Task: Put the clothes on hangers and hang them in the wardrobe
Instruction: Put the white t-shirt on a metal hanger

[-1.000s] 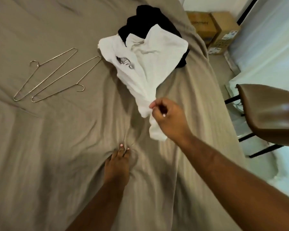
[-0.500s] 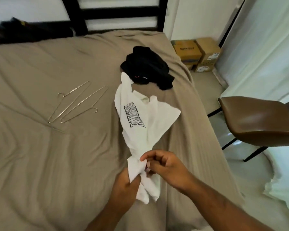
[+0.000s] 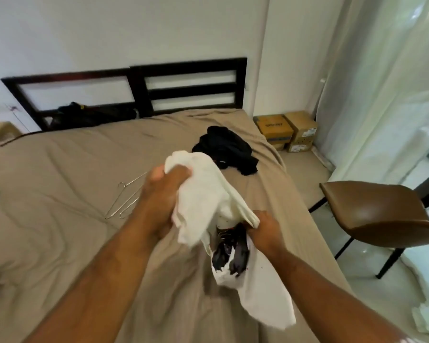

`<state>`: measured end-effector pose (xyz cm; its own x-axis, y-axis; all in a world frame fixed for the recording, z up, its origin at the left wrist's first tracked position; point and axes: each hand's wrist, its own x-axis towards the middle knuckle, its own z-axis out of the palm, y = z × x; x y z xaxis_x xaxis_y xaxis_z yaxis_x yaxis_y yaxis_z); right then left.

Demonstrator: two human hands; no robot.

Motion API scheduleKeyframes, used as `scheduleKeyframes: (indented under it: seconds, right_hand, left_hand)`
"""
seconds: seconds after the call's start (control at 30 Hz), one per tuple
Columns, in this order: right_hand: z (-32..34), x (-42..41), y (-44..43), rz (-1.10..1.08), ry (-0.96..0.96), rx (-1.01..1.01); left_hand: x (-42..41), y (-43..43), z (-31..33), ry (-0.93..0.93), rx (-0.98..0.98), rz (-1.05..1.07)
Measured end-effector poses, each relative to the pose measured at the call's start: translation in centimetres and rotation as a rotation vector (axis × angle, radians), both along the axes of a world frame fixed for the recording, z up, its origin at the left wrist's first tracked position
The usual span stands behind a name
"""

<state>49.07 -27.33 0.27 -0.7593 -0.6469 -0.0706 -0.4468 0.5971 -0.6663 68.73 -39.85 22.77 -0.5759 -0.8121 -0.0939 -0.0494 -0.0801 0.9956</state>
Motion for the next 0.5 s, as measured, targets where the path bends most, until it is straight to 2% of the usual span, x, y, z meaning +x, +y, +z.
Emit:
scheduleKeyframes:
  seconds: [0.1, 0.2, 0.27, 0.33, 0.4, 0.5]
  right_hand:
    - [2.9, -2.4, 1.4, 0.003, 0.034, 0.040]
    - [5.5, -5.3, 3.4, 0.046, 0.067, 0.186]
    - [7.0, -7.1, 4.9, 0.063, 0.097, 0.223]
    - [8.4, -8.2, 6.2, 0.056, 0.134, 0.215]
    - [9.7, -8.9, 7.4, 0.020, 0.182, 0.177]
    - [11.4, -9.3, 8.4, -0.036, 0.294, 0.109]
  left_hand:
    - [0.7, -4.8, 1.7, 0.032, 0.100, 0.024]
    - [1.7, -8.5, 2.8, -0.092, 0.135, -0.102]
    - [2.8, -10.7, 3.4, -0.318, 0.070, -0.299]
    - [4.1, -12.5, 4.0, -0.683, -0.090, -0.538]
    - [4.4, -13.0, 4.6, -0.984, -0.233, -0.634]
    - [4.0, -12.3, 5.0, -1.260, -0.475, -0.731]
